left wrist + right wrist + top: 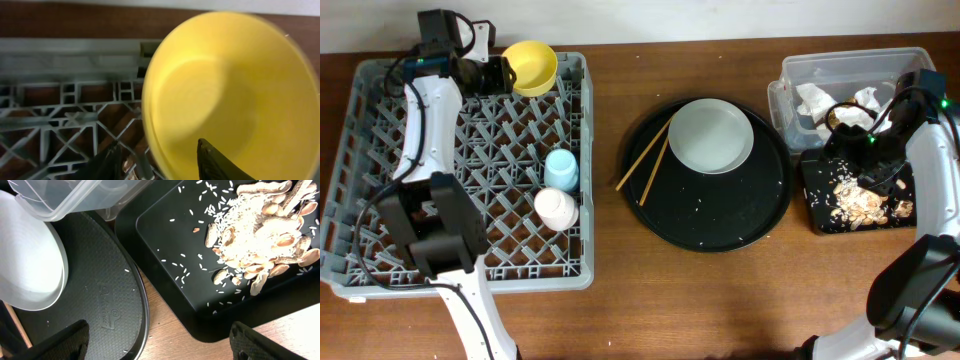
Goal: Sort waste into correct bins and load items into the dishwasher rack
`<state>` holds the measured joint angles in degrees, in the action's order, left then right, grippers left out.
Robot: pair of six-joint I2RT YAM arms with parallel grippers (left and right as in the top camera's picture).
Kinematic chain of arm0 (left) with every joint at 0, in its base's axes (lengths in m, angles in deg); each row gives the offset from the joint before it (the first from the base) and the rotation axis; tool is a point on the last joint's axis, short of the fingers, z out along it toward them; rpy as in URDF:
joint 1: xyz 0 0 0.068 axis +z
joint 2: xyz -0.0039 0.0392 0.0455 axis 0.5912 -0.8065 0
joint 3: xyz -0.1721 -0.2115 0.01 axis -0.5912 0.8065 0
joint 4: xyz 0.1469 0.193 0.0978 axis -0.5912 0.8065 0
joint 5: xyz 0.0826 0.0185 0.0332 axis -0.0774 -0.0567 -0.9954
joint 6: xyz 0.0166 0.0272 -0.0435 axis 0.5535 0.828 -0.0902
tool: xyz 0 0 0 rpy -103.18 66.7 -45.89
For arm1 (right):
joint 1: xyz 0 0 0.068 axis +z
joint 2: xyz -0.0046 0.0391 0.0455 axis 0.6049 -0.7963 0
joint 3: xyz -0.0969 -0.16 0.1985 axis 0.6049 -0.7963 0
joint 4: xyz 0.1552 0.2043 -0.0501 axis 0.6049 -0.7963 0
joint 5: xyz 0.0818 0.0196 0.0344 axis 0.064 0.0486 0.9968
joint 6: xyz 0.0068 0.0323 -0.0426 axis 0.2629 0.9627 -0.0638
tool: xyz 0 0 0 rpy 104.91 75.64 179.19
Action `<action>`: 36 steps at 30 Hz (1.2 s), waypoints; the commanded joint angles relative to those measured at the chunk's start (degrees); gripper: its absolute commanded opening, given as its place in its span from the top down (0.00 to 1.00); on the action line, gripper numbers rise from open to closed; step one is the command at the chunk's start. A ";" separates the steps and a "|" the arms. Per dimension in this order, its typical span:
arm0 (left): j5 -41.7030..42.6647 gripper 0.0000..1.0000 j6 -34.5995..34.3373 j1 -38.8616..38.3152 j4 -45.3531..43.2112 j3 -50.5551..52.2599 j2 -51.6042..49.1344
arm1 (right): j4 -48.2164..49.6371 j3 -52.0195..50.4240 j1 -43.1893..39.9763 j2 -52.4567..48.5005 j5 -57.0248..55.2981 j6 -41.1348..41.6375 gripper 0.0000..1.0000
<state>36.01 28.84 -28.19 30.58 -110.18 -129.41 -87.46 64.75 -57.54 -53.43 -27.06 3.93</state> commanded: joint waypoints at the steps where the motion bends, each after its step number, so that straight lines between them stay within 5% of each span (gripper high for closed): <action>1: 0.46 0.60 0.13 0.26 -0.11 -0.74 -2.25 | -0.04 0.02 0.04 0.57 -0.52 0.24 0.10; 7: 0.46 0.97 0.11 0.26 -0.52 -2.49 -2.10 | -0.02 0.02 0.04 0.57 -0.52 0.24 0.09; 12: -3.48 0.99 0.09 -0.09 12.26 -17.77 -1.77 | 0.00 0.02 0.04 0.57 -0.52 0.24 0.10; 15: -22.91 0.99 0.09 -2.45 26.64 -29.03 -0.87 | 0.00 0.02 0.04 0.57 -0.52 0.24 0.09; 16: -36.00 0.99 -0.22 -4.85 30.99 -31.54 0.13 | 0.04 0.02 0.04 0.57 -0.52 0.26 0.09; 20: -76.67 0.99 -0.74 -19.15 34.12 -31.41 1.31 | 0.13 0.02 0.04 0.57 -0.52 0.24 0.10; 22: -86.66 0.99 -0.72 -23.63 34.10 -31.41 1.31 | 0.15 0.02 0.04 0.57 -0.52 0.24 0.09; 27: -86.66 1.00 -9.18 -22.82 33.29 -26.95 1.25 | 0.17 0.02 0.04 0.57 -0.52 0.26 0.10; 36: -89.37 0.99 -9.14 -22.45 15.69 -1.22 1.22 | 0.20 0.02 0.04 0.57 -0.52 0.24 0.10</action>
<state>-51.55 20.45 -51.05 47.69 -113.64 -129.50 -87.29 64.75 -57.54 -53.45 -27.06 3.93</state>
